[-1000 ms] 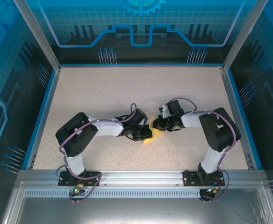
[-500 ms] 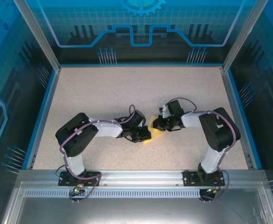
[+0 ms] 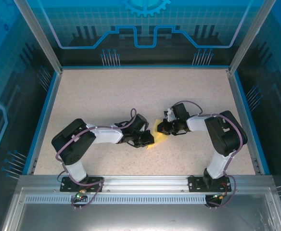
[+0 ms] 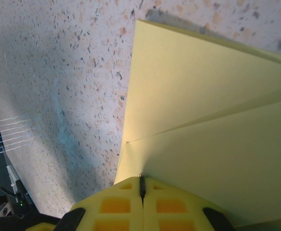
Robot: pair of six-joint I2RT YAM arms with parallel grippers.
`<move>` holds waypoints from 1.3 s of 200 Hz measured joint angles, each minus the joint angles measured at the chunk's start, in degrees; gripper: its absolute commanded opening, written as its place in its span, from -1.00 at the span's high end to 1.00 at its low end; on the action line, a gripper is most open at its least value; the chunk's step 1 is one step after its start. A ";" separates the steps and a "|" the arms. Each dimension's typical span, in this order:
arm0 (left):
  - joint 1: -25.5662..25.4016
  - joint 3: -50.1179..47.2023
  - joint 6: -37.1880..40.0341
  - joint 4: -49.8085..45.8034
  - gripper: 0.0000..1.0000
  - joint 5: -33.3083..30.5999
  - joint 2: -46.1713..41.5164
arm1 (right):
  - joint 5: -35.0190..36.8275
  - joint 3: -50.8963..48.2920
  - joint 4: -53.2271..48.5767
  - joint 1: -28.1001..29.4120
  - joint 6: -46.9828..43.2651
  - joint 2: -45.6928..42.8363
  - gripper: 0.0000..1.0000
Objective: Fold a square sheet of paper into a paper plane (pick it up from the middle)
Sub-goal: Fourth fold the wing at the center of the table.
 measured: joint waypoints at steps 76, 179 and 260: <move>-0.02 -0.81 0.37 -2.47 0.77 -0.13 -0.63 | -0.24 0.07 0.00 -0.11 0.02 0.15 0.94; -0.02 -0.79 2.08 -5.25 0.78 -1.14 -0.63 | -0.92 0.52 0.00 -0.17 0.02 0.79 0.94; -0.02 -0.74 2.10 -5.88 0.79 -2.12 -0.63 | -1.25 0.70 0.02 -0.17 0.02 1.05 0.94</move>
